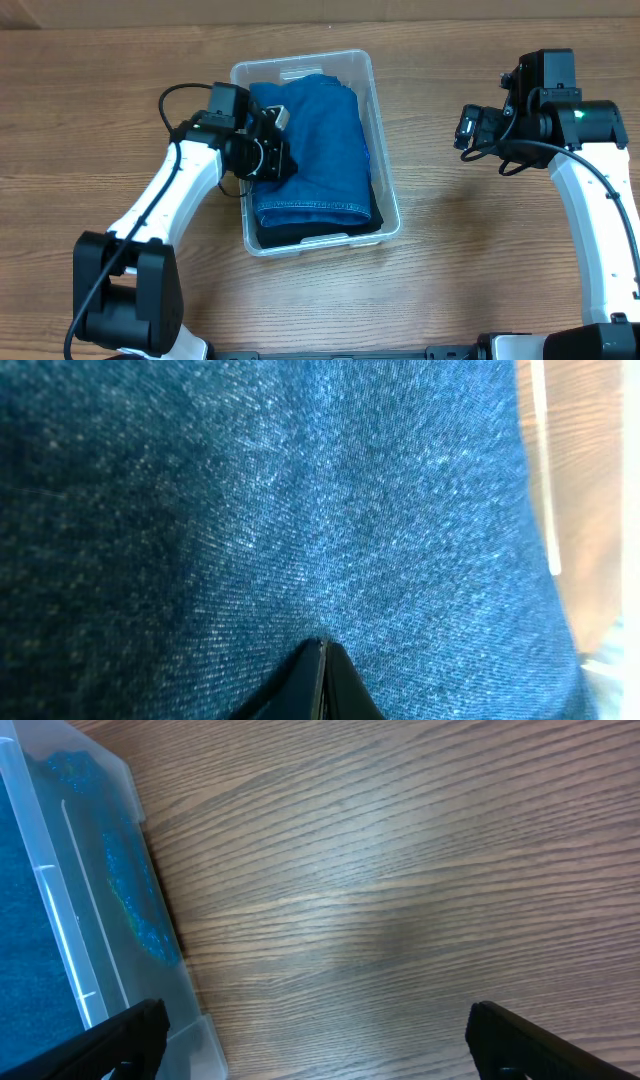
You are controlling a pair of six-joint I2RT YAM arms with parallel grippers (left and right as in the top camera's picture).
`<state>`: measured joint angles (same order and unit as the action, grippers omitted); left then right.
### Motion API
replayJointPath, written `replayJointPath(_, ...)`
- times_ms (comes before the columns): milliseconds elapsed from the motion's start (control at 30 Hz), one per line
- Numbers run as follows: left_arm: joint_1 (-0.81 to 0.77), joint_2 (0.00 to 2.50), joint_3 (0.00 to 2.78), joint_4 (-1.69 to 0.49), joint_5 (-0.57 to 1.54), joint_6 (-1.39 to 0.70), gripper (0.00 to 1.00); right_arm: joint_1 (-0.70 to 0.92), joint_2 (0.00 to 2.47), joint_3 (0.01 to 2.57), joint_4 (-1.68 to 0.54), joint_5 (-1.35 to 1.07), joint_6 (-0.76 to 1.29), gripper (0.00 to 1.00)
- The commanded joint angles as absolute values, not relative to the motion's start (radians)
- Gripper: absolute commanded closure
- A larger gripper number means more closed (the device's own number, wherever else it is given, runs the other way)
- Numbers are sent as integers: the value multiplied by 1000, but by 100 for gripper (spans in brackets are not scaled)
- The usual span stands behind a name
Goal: Pack container
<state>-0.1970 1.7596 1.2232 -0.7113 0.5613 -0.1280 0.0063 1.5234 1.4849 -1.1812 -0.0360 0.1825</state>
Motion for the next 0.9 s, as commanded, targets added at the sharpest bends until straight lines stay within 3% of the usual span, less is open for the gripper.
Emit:
replayJointPath(0, -178, 1841, 1187, -788, 509, -68, 96, 4, 1518, 1493, -1177, -28, 183, 0)
replayJointPath(133, -182, 1674, 1409, -947, 500, -25, 94, 4, 1518, 1493, -1171, -28, 174, 0)
replayJointPath(200, -165, 1577, 1509, -991, 398, -34, 64, 11, 1518, 1493, -1149, -33, 144, 0)
replayJointPath(267, -141, 1504, 1561, -1011, 268, -52, 7, 40, 1518, 1497, -1099, -62, 71, 0)
replayJointPath(300, -115, 1464, 1568, -1013, 173, -66, 0, 65, 1518, 1500, -1064, -61, 38, 0)
replayJointPath(367, -59, 1436, 1568, -1021, 50, -132, 0, 119, 1521, 1500, -966, -61, -29, 0)
replayJointPath(500, 22, 1463, 1564, -1039, 44, -173, 0, 148, 1532, 1500, -854, -63, -30, 0)
replayJointPath(700, 25, 1450, 1562, -1134, 52, -131, 0, 147, 1472, 1497, -1002, -91, 31, 0)
replayJointPath(867, 20, 1149, 1338, -1077, 52, -131, 0, 148, 1241, 1393, -974, -80, 118, 0)
